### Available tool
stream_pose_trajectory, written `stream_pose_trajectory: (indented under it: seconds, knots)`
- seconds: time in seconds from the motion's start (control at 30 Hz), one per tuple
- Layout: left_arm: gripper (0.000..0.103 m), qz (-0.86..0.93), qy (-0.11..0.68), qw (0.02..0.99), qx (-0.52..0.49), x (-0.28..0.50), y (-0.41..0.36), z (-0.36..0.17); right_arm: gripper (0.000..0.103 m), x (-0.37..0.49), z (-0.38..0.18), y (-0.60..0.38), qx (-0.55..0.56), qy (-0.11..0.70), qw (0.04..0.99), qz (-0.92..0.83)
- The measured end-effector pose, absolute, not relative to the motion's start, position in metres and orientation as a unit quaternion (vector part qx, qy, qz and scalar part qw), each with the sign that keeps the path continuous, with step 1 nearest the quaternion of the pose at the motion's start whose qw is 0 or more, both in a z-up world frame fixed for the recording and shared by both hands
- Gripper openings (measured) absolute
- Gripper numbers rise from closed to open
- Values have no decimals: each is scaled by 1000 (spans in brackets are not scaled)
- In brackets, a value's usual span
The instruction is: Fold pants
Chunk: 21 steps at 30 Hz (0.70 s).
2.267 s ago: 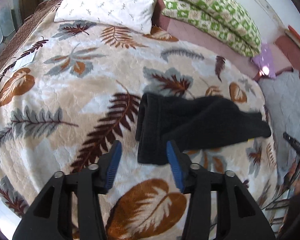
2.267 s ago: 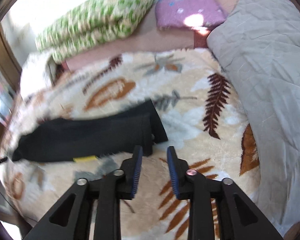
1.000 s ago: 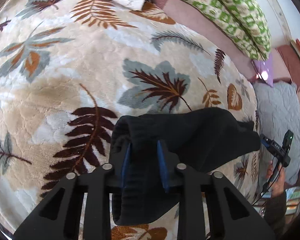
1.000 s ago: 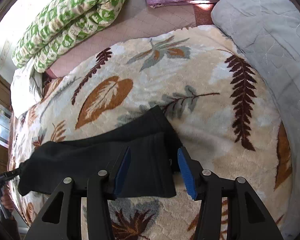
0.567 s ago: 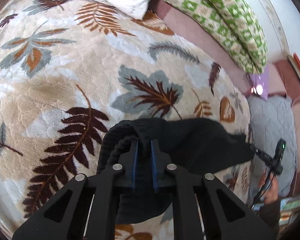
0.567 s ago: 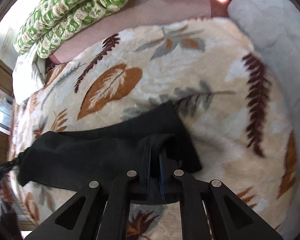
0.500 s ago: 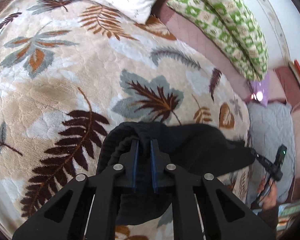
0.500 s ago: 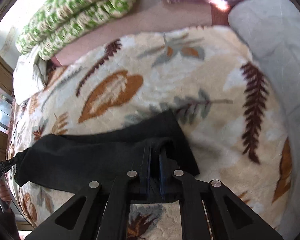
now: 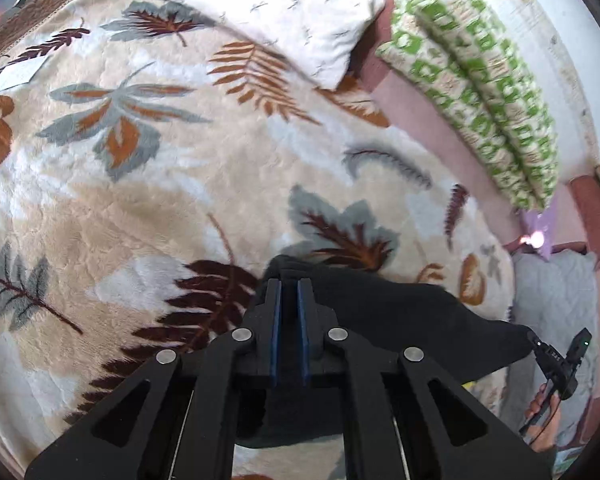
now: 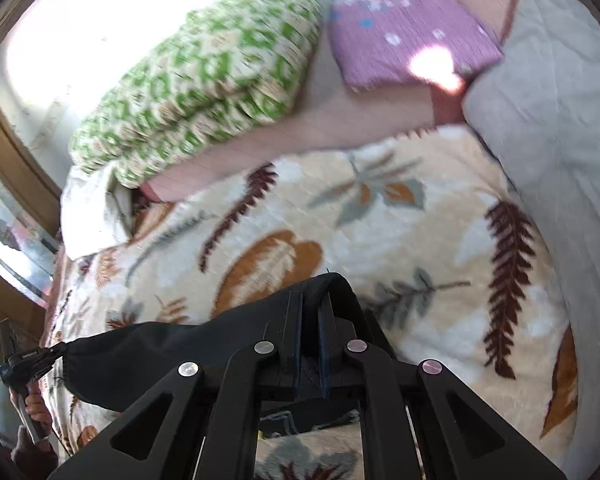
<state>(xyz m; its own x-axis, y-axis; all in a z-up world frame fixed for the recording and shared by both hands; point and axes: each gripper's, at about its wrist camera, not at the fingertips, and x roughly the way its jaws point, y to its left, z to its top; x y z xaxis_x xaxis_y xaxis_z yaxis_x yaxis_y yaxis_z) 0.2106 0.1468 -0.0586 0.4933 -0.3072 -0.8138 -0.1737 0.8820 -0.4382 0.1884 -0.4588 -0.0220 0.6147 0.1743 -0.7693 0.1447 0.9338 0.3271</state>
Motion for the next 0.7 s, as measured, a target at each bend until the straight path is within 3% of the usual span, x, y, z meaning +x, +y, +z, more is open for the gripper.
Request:
stream_pose_trajectory:
  seconds: [0.2,0.4,0.5,0.63,0.7]
  knots:
    - [3,13,524,817,-239,222,174,-81,6,191,-82,-476,188,491,850,-32]
    - [3,8,529,815,-237,216,178,-73,14,187,-91,-477,179,505,844,-33]
    - [3,-25,524,828,-197,214,155,-51,18,178,-70,-484,188,476,858,-26]
    - [7,-101,523,838,-122,212,91,-20,34,168,-56,-490,191,463,865,-25]
    - [17,-134,530,833,-91,212,58,-11,34,163,-58,-493,201,465,862,-18]
